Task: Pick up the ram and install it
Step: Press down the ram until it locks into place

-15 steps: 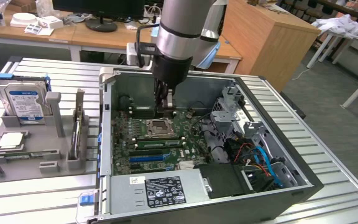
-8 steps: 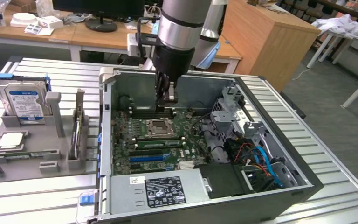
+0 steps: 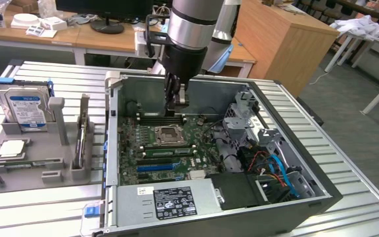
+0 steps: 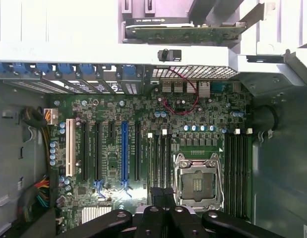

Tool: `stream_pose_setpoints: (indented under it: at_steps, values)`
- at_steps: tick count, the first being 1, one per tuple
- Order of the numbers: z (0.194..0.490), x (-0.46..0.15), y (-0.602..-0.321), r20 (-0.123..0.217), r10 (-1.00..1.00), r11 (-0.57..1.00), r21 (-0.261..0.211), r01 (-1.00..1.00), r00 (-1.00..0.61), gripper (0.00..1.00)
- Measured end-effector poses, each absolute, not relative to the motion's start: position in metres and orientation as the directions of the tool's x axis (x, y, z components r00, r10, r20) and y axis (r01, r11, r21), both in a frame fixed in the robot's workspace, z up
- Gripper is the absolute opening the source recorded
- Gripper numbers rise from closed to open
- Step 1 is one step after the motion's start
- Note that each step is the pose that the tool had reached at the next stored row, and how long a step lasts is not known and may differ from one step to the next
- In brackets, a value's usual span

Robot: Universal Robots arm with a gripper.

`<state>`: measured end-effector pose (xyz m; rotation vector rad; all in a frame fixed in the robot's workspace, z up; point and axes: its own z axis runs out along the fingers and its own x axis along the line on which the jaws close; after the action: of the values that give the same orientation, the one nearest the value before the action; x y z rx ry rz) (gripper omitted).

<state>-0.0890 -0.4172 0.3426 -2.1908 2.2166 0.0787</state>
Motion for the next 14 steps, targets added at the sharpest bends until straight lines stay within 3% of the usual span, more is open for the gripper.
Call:
stream_pose_setpoints:
  at_steps: [14]
  values:
    - [0.343, -0.067, -0.417, -0.052, -0.999, 0.011, 0.02, -1.0, -0.012, 0.11]
